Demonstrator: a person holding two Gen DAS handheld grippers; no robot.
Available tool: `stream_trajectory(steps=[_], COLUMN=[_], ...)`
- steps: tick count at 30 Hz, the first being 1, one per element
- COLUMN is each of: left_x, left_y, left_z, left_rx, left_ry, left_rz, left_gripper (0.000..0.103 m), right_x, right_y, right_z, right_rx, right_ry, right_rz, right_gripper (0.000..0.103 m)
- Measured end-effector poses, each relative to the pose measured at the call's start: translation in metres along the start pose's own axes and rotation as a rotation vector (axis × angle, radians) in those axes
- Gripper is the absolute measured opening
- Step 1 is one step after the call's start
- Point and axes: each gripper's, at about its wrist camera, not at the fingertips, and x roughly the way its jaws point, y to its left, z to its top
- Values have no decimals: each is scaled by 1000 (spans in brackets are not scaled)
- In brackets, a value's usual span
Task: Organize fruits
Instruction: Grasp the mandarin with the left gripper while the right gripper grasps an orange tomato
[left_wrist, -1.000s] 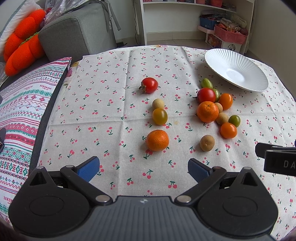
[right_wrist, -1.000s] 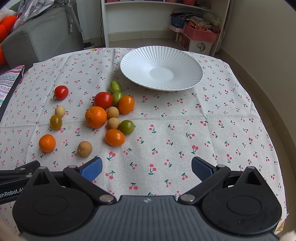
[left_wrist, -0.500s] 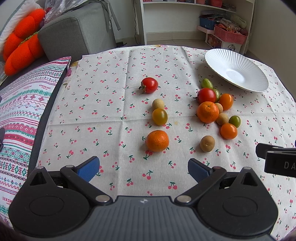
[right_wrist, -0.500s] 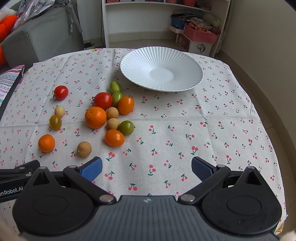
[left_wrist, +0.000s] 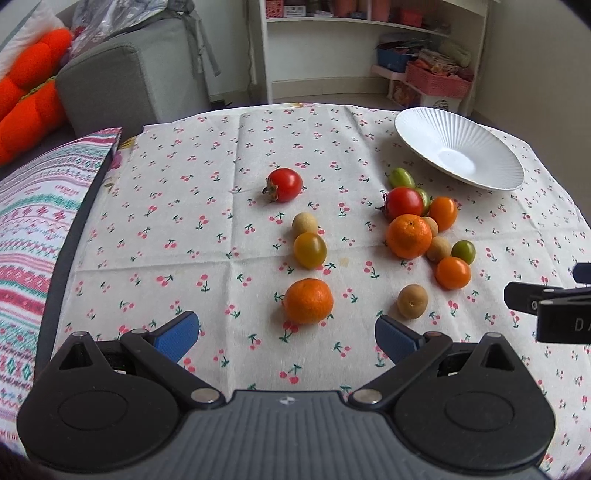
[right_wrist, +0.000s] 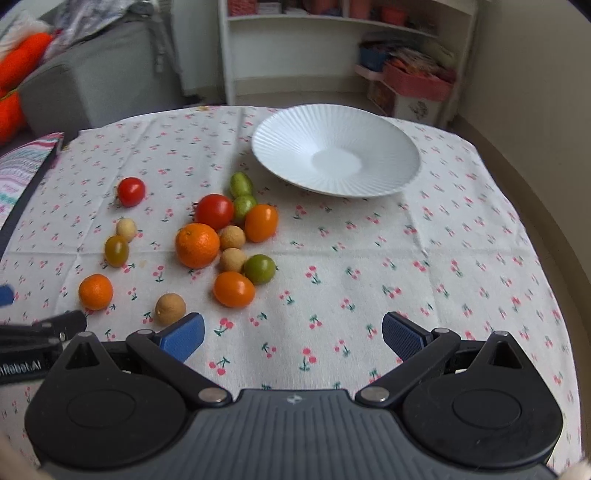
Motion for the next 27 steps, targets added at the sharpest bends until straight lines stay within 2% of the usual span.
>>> stream_trajectory(steps=[4, 7, 14, 19, 23, 27], left_x=[10, 20, 41, 49, 54, 56], left_y=[8, 13, 23, 24, 18, 12], left_z=[-2, -6, -13, -14, -18, -22], left_rx=[47, 76, 75, 77, 111, 154], left_ry=[-19, -30, -11, -15, -5, -30], left_rz=[-33, -88, -214, -241, -244, -227], left_gripper=[96, 96, 96, 95, 95, 95], right_x=[13, 18, 30, 46, 53, 55], right_y=[-9, -11, -6, -3, 1, 3], right_z=[-2, -4, -11, -16, -18, -17], right_rx=[1, -8, -35, -31, -53, -64], right_ry=[-1, -29, -24, 16, 10, 9], right_rz=[104, 175, 267, 307, 306, 285], right_gripper=[103, 103, 98, 87, 88, 91])
